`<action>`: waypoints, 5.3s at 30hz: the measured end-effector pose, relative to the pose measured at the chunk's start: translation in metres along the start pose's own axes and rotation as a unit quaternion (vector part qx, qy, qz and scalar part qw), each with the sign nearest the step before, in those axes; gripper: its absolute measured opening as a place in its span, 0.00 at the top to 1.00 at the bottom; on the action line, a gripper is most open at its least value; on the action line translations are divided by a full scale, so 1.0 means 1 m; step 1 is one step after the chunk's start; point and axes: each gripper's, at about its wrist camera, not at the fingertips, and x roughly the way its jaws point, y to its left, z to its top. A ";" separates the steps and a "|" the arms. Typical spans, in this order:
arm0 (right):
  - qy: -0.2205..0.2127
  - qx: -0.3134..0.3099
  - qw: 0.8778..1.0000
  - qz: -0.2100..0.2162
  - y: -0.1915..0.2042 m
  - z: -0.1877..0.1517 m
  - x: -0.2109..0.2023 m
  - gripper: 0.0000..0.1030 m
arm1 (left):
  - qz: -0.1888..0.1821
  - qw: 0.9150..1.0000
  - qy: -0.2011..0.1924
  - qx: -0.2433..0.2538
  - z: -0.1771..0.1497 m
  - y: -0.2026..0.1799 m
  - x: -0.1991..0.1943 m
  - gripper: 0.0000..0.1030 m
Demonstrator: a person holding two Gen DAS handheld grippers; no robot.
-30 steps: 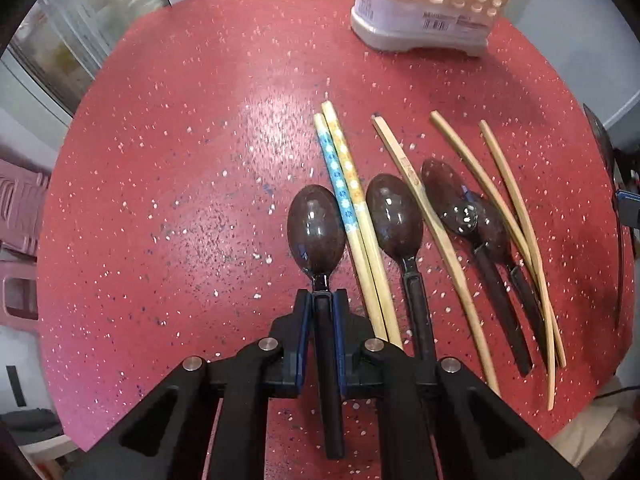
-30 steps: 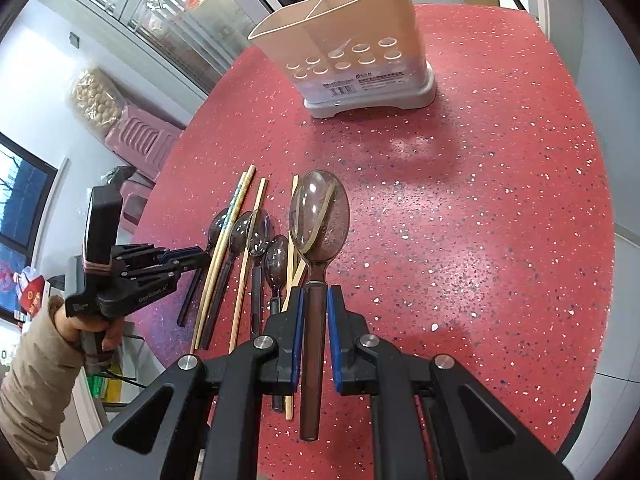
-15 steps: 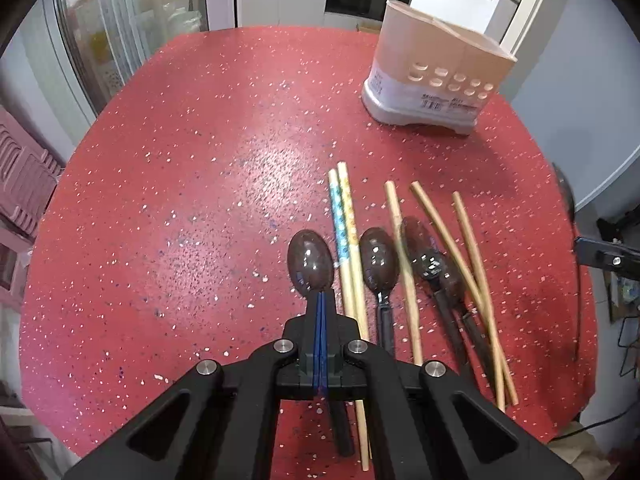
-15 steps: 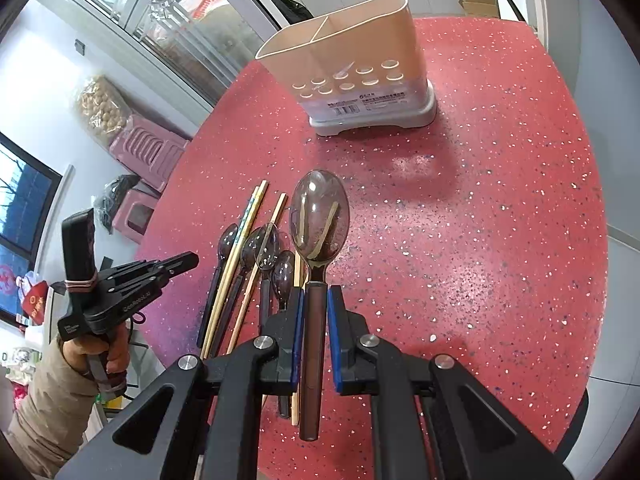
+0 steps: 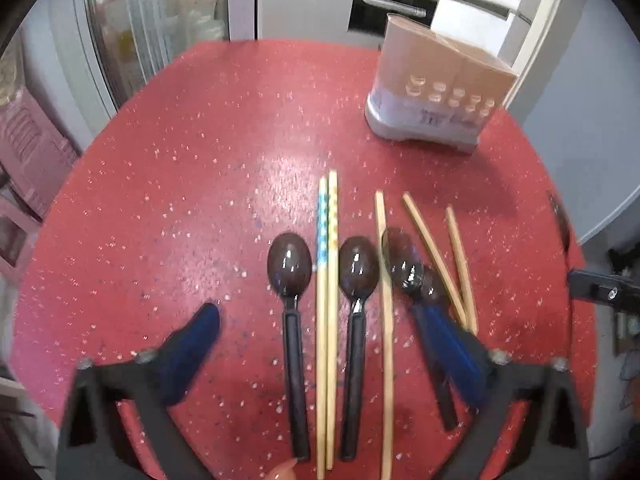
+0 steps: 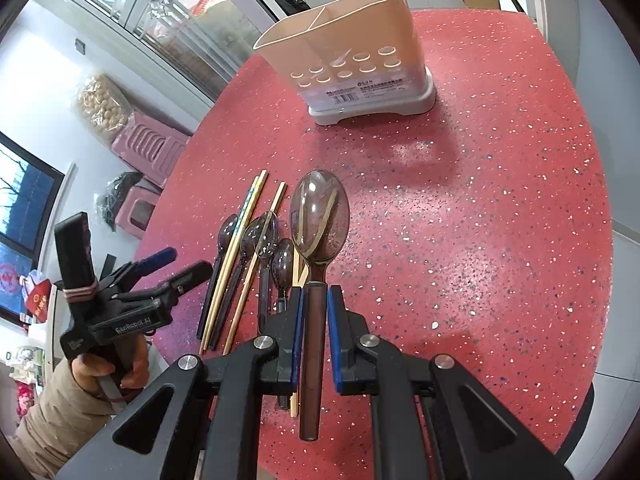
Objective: Organize utensils
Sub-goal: 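Open the left gripper and grasp a single wooden chopstick instead, then carry the chopstick and spoon to the beige holder and drop both in, then move both open grippers back over the remaining utensils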
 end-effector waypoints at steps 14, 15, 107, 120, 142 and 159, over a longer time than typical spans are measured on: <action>-0.012 0.011 1.000 0.004 -0.017 -0.003 -0.007 0.88 | -0.034 0.999 0.024 0.009 0.016 -0.057 0.090 0.03; -0.015 0.013 1.000 0.004 -0.019 -0.003 -0.009 0.88 | -0.037 0.999 0.024 0.020 0.019 -0.064 0.097 0.09; -0.230 -0.101 0.965 -0.081 0.027 0.247 -0.028 0.88 | -0.120 0.966 -0.228 0.017 0.329 -0.073 0.093 0.69; -0.267 -0.194 0.930 -0.160 0.029 0.209 0.039 0.88 | -0.102 0.975 -0.199 0.004 0.305 -0.070 0.159 0.69; -0.226 -0.176 0.948 -0.139 0.018 0.192 0.048 0.65 | -0.040 0.986 -0.165 0.008 0.259 -0.066 0.187 0.68; -0.216 -0.114 0.964 -0.105 0.028 0.122 -0.005 0.35 | -0.030 0.989 -0.146 -0.004 0.154 -0.042 0.151 0.68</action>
